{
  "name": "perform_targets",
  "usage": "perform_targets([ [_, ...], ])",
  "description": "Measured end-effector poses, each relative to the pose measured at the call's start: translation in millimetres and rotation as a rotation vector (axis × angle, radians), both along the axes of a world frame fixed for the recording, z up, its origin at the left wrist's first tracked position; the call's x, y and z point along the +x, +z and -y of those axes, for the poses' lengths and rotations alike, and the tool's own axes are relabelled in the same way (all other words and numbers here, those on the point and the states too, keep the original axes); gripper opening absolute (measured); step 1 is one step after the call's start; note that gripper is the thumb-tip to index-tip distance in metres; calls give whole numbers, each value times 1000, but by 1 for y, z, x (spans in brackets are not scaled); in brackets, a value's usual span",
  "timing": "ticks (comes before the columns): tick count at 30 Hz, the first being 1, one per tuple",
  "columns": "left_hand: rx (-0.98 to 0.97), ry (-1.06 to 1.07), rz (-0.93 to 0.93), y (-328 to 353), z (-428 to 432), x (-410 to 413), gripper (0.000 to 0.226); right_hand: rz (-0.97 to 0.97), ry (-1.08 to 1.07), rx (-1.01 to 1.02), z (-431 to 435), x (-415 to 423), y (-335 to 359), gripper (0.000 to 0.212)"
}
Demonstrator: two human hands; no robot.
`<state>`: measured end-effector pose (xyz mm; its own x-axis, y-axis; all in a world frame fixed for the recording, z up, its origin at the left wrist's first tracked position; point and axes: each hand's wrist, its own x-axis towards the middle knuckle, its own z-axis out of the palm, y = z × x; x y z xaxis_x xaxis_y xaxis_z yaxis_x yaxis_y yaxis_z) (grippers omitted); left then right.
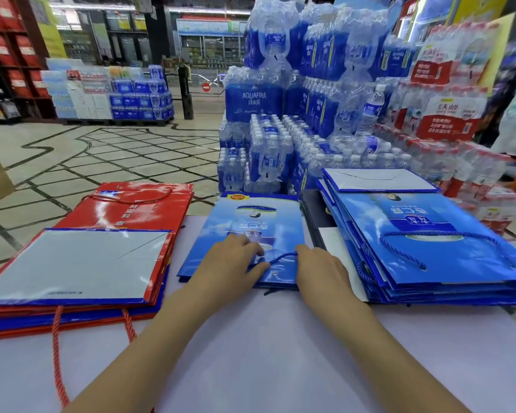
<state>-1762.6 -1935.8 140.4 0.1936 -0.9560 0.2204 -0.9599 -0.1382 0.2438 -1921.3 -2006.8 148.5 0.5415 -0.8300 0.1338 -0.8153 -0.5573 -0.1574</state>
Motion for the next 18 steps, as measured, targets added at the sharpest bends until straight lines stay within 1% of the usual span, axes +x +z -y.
perform_targets([
  [3,2,-9,-18,1,-1,3,25,-27,24,-19,-3,1,-2,28],
  [6,10,-20,-55,-1,-3,4,21,26,-34,-78,-3,3,-4,17],
  [7,19,-22,-78,-1,-4,4,20,57,-66,-130,-4,4,-2,13],
  [9,31,5,-143,-1,-3,3,18,171,-109,-299,-1,5,0,6],
  [11,19,57,-201,1,-2,3,19,285,-100,-435,0,3,5,14],
  [12,4,86,-229,1,-1,4,18,283,-66,-410,0,2,4,7],
  [13,-14,109,-258,1,-1,5,17,276,-61,-347,2,1,3,8],
  [14,-29,121,-286,1,0,7,13,222,-34,-222,3,1,-1,21],
  [15,-38,120,-308,1,0,8,11,158,4,-119,4,0,-4,29],
  [16,-42,109,-322,1,0,8,11,96,36,-64,5,1,-8,31],
  [18,-39,77,-320,0,0,9,16,54,53,-59,4,3,-8,25],
])
